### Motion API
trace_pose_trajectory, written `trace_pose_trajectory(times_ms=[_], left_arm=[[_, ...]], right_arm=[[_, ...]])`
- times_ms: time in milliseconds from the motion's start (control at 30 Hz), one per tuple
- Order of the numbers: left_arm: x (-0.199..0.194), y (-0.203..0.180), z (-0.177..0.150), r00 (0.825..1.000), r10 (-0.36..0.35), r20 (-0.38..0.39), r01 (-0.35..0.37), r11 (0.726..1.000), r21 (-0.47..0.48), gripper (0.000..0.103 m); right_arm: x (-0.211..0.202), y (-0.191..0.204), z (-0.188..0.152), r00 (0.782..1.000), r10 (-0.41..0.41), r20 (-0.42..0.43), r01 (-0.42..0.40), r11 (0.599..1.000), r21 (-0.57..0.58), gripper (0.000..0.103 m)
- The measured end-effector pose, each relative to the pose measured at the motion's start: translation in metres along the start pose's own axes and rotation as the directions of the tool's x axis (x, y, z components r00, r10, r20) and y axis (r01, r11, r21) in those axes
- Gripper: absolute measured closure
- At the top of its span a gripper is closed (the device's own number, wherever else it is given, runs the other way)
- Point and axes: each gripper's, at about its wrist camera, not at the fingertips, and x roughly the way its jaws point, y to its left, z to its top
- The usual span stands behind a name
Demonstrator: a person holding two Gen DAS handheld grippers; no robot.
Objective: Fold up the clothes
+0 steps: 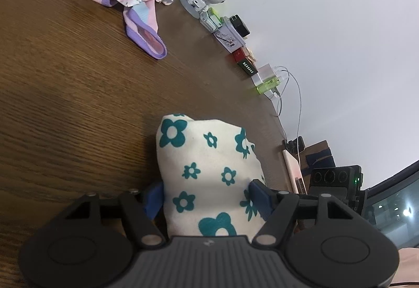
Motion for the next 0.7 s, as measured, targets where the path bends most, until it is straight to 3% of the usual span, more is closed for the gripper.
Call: trace_pose_trajectory(times_ms=[367,700], left_arm=[[-0.0003,-0.003,0.008,0.998,0.003,-0.07,0.003,0.996,0.086,0.034],[0.0024,0.0016,0.0034,0.999,-0.043,-0.024,0.044,0.997,0.062,0.034]], right_arm=[[0.0001,-0.0017,-0.0003,1.0,0.007,0.006,-0.007,1.0,-0.007,0.045],[-0.0015,-0.0033,-0.0001,1.0,0.027,0.01,-0.027,1.0,0.001,0.046]])
